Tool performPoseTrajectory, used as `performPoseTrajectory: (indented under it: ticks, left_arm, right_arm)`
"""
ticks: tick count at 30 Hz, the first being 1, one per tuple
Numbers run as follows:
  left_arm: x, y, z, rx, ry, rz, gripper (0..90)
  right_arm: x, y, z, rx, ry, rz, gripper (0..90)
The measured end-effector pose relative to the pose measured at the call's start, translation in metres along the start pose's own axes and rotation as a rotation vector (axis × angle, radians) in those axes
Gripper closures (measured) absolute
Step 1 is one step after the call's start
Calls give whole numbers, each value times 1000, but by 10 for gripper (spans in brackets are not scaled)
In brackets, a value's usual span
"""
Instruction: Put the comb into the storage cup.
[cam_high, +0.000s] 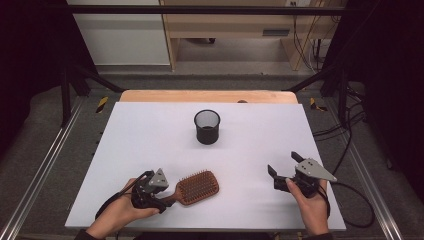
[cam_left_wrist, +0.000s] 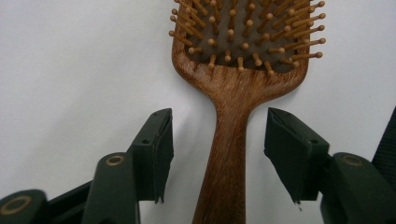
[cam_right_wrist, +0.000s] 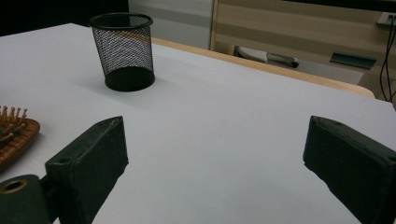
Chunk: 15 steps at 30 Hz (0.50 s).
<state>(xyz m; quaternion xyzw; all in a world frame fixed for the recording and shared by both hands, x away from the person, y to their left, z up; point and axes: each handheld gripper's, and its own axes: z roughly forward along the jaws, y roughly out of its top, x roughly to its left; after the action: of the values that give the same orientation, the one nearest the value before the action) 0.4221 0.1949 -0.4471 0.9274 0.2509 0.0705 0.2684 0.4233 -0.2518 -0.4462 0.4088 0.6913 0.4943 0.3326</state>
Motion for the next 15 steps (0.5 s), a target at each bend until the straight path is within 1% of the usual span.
performPoseTrajectory:
  ticks: [1,6,10,14,15]
  left_arm:
    - [0,1,0,4,-9,2,449]
    - [-3,6,4,34,-23,18,524]
    - [-2,9,6,53,-22,25,586]
    - [-3,8,9,79,-26,38,629]
    - [-3,8,9,79,-27,38,641]
  right_arm:
    - [0,0,0,0,1,0,64]
    - [1,0,0,0,4,-1,64]
    - [0,0,0,-2,3,2,64]
    - [0,0,0,0,7,2,64]
    - [1,0,0,1,8,2,64]
